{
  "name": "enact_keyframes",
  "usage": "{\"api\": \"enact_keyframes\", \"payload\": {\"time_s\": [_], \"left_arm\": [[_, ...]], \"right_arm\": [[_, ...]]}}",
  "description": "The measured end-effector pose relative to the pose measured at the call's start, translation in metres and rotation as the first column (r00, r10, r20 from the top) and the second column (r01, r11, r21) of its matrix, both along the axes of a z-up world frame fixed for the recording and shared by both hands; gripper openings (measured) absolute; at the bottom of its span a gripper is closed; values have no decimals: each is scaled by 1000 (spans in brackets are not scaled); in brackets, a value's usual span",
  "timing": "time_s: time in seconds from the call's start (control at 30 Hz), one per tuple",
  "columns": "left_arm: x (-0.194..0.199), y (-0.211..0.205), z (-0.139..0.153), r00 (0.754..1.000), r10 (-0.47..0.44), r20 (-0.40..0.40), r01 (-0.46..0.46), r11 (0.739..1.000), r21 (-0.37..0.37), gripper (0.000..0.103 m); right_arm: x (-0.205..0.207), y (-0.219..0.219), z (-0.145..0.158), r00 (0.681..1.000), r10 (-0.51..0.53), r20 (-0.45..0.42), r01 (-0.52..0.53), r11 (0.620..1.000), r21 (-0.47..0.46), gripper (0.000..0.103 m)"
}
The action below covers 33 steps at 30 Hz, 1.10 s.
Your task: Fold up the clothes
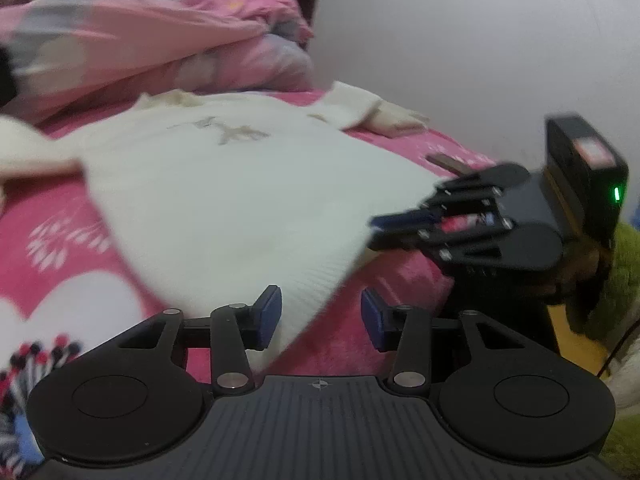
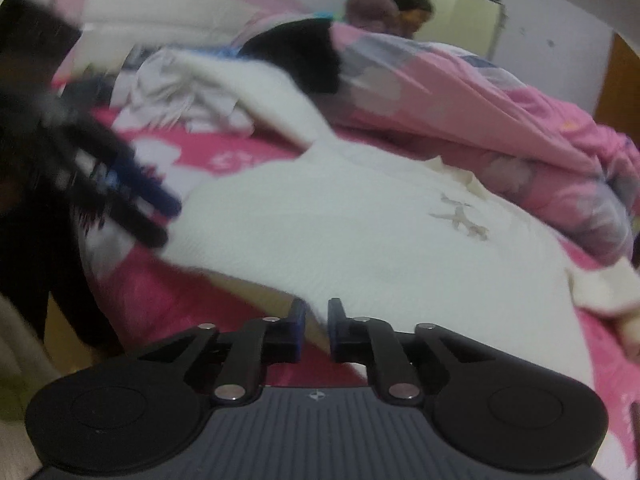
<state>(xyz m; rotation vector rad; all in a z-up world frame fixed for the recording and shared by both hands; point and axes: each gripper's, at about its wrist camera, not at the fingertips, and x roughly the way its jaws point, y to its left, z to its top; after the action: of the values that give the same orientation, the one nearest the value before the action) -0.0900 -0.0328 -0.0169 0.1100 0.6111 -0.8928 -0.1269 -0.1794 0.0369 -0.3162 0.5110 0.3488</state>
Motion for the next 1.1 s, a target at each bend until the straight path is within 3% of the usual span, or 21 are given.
{"api": "enact_keyframes", "payload": {"time_s": [0.23,0.37,0.4,0.47,0.57,0.63,0.7,0.77,0.9,0.93,1.0,1.03,1.1], "left_arm": [[5,-30,-8,998,10,69,-16,996,92,45],[11,-35,-11,994,53,92,-64,990,122,30],[13,-36,-12,993,63,96,-75,989,127,20],[16,-34,-9,991,91,95,-101,988,114,12],[20,-30,-5,993,105,57,-110,990,88,12],[18,-30,-1,994,102,45,-105,991,77,20],[12,-34,2,993,96,65,-100,993,67,50],[4,-40,2,989,100,113,-107,992,62,62],[-1,-58,-7,972,107,208,-137,981,138,62],[-1,-62,-10,965,113,235,-154,974,164,60],[0,-70,-15,950,127,285,-192,958,212,40],[2,-68,-14,945,147,292,-214,953,214,37],[9,-55,-9,948,185,259,-237,954,183,18]], "right_arm": [[14,-22,8,998,-12,-59,22,983,180,7],[13,-22,3,999,2,-54,6,987,158,8],[13,-19,0,999,9,-53,-2,990,139,8],[13,-16,-5,998,17,-54,-11,995,104,8],[18,-15,-11,998,11,-58,-6,996,85,7],[22,-20,-4,999,3,-48,4,989,148,5],[26,-25,5,999,-4,-33,11,978,207,4],[29,-29,11,1000,-7,-24,13,971,239,4],[31,-30,13,1000,0,-25,6,970,241,4],[32,-30,10,1000,0,-31,8,972,235,4],[33,-31,6,999,0,-44,10,975,224,4],[34,-32,4,999,-1,-50,12,976,218,4],[35,-33,-1,998,-1,-63,14,978,206,4]]}}
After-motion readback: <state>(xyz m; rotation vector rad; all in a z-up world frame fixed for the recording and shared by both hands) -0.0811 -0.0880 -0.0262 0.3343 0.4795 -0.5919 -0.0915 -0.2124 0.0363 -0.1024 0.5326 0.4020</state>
